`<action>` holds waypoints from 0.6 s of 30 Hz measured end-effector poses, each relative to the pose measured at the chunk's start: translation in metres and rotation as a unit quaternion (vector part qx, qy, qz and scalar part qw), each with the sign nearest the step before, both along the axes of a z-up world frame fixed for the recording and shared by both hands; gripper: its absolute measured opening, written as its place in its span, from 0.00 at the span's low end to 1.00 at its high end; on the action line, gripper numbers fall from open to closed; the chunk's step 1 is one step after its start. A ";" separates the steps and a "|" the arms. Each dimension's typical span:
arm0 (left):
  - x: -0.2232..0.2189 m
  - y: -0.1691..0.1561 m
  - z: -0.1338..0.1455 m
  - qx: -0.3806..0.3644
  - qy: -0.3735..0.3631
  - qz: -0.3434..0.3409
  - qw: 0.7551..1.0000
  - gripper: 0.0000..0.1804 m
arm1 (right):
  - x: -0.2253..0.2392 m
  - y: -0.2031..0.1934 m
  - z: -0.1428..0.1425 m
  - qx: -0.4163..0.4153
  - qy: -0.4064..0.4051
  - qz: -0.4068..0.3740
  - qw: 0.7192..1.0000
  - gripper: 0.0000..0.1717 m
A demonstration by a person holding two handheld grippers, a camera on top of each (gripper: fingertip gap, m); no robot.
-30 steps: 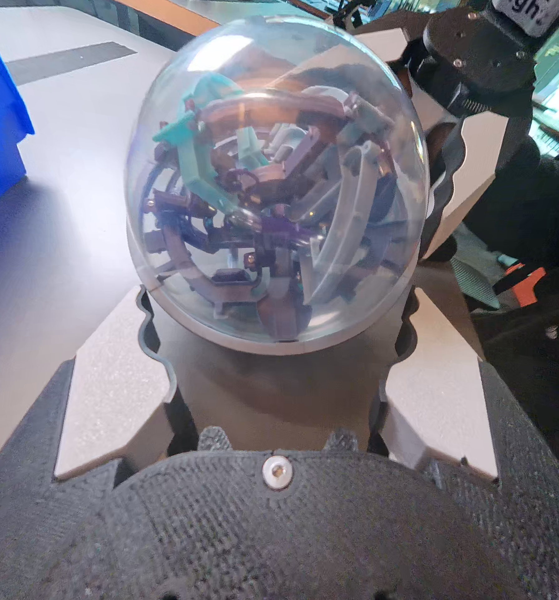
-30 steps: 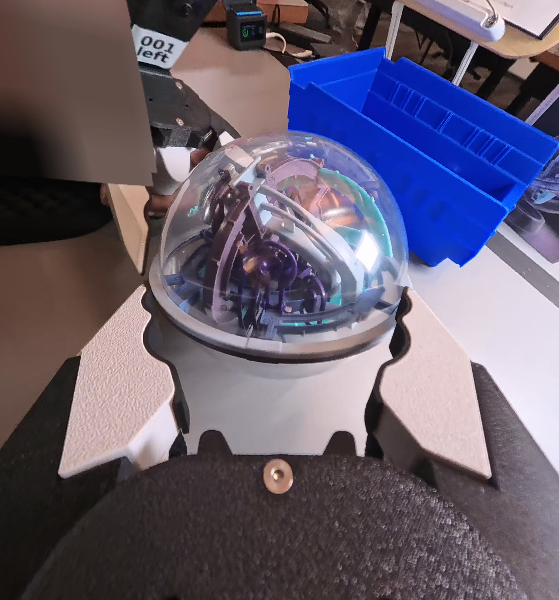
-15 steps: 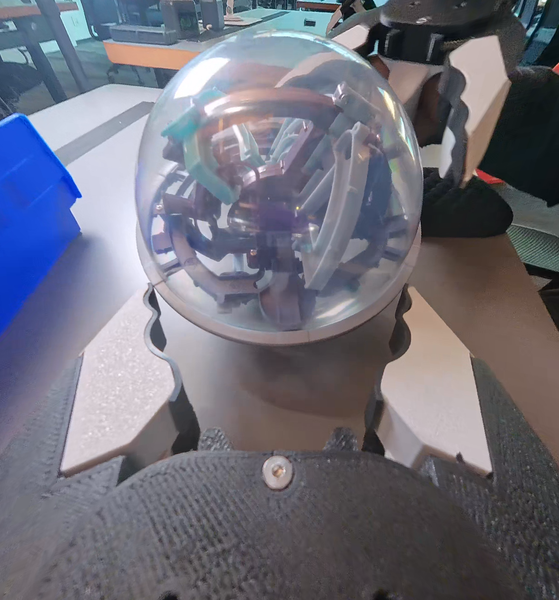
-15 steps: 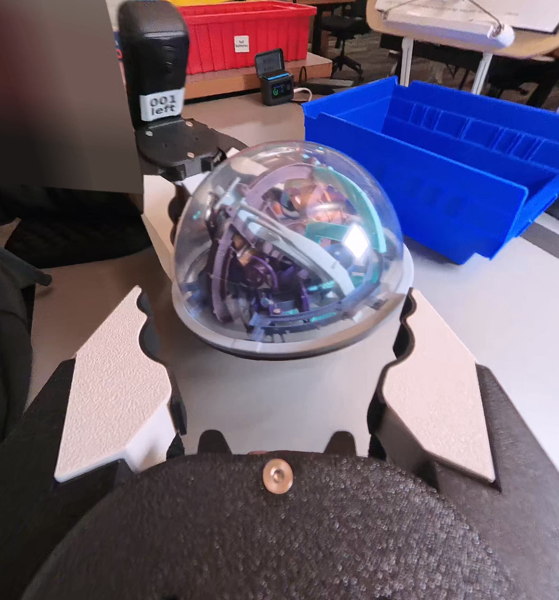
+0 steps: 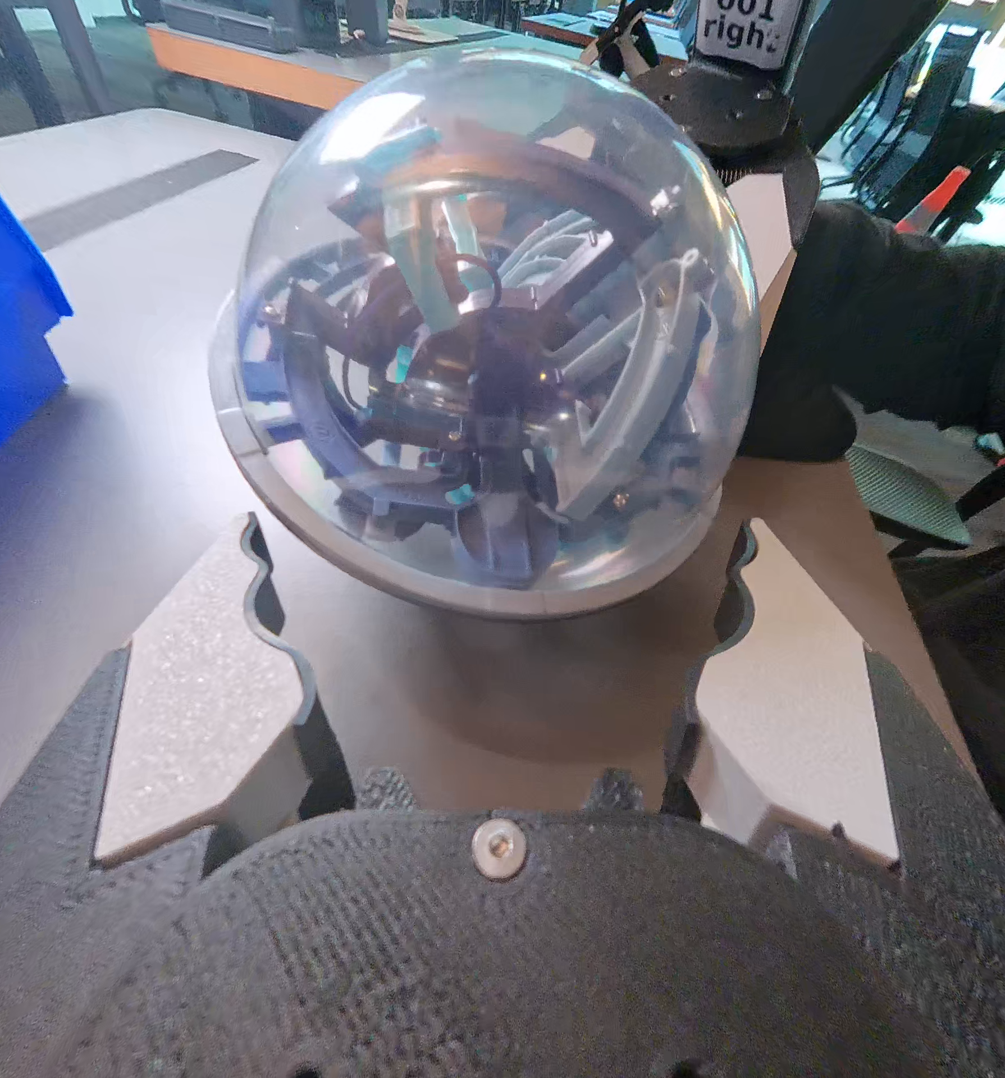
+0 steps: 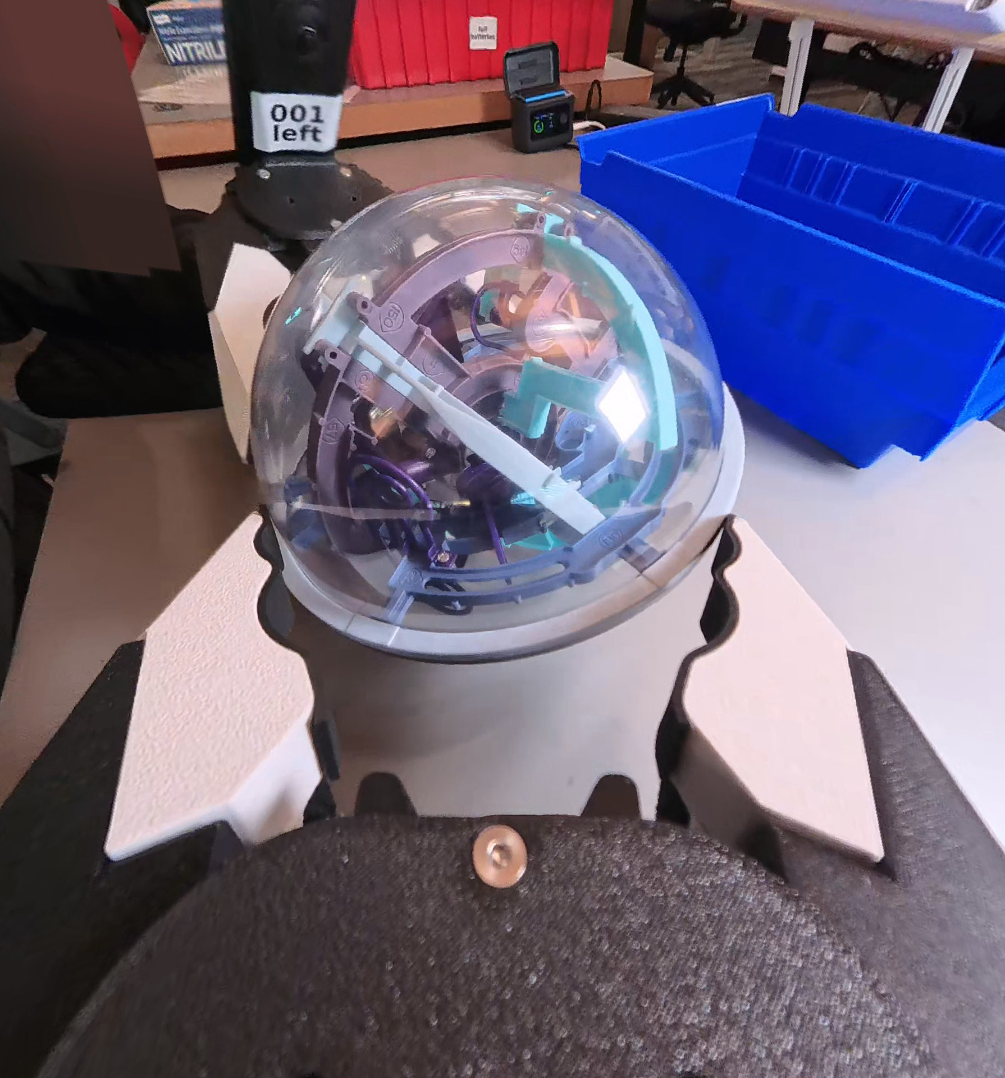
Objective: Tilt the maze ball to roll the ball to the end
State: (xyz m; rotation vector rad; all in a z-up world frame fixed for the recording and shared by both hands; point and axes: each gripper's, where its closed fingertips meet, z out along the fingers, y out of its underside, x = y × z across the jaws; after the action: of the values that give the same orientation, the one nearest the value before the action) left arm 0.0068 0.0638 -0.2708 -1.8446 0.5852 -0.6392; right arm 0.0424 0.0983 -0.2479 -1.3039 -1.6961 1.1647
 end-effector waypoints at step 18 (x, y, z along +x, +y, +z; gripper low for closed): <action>0.004 0.003 0.000 0.045 0.065 -0.009 0.997 0.82 | 0.000 -0.006 -0.007 0.016 0.009 -0.006 1.000 0.82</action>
State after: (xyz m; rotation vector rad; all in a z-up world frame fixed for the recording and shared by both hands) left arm 0.0110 0.0670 -0.2705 -1.8071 0.7063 -0.4996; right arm 0.0423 0.0921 -0.2553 -1.2785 -1.6852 1.1353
